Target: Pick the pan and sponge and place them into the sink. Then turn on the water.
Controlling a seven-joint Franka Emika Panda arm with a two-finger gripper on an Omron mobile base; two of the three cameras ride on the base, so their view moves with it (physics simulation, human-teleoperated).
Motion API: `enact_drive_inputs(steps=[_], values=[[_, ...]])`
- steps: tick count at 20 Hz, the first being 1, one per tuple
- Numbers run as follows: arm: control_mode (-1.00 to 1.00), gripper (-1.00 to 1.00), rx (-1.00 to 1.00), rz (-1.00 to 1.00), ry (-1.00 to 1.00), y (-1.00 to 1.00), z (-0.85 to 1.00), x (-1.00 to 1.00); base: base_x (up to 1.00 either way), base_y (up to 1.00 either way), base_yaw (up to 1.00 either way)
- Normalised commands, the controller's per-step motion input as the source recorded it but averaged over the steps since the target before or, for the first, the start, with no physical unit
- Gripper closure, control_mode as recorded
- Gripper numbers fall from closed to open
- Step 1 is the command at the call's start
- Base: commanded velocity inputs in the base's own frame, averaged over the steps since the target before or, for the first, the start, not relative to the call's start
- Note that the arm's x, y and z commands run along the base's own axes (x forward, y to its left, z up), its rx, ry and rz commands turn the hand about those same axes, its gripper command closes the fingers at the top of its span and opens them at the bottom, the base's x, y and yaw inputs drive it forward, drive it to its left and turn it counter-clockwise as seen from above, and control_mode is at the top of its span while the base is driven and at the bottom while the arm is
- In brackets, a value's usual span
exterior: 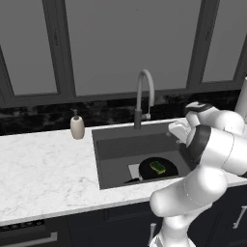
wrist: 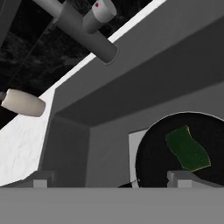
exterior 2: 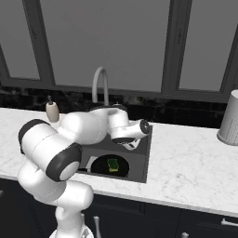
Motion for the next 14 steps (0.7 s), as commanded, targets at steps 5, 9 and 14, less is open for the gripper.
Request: enact_drive_inputs(steps=[5, 9, 14], values=[[-1.00, -1.00, 0.00, -0.01, 0.02, 0.00, 0.00, 0.01, 0.00, 0.00, 0.00], [-1.00, -1.00, 0.00, 0.00, 0.01, 0.00, 0.00, 0.00, 0.00, 0.00, 0.00], [-1.00, -1.00, 0.04, -0.01, 0.01, 0.07, 0.11, 0.10, 0.00, 0.00, 0.00]])
